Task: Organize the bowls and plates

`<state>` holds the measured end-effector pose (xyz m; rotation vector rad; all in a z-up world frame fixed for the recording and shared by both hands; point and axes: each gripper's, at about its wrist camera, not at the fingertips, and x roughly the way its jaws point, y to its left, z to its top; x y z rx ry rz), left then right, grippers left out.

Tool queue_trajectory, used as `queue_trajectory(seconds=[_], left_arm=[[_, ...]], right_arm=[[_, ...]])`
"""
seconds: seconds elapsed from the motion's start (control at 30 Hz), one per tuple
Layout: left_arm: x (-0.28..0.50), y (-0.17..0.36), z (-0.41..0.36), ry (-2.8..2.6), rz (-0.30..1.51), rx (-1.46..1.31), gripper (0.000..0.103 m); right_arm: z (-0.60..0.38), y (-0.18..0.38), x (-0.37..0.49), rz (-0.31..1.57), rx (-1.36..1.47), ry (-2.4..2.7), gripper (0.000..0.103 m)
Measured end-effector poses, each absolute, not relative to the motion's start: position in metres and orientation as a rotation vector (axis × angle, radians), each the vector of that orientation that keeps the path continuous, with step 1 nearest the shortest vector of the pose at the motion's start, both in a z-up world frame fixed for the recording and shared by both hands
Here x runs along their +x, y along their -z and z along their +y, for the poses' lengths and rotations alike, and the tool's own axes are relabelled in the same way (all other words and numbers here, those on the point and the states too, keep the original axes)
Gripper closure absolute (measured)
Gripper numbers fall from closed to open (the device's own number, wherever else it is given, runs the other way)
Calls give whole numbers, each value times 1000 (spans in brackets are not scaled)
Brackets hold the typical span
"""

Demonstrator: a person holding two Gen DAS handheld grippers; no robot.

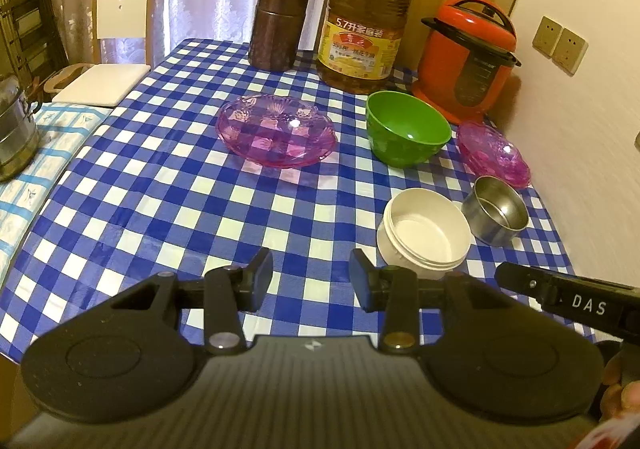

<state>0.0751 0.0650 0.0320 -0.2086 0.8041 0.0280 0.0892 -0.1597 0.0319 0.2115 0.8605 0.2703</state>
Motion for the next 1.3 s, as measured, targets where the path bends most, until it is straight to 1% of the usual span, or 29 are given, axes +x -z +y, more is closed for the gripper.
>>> queue_trajectory(seconds=[0.2, 0.63, 1.3], left_arm=[[87, -31, 73, -39, 800, -226, 62], [143, -20, 106, -96, 784, -257, 60], [261, 48, 164, -171, 755, -335, 60]], right_arm=[[-157, -32, 101, 855, 237, -274, 64], [-137, -23, 160, 849, 272, -294, 64], [-88, 40, 284, 882, 342, -320, 64]])
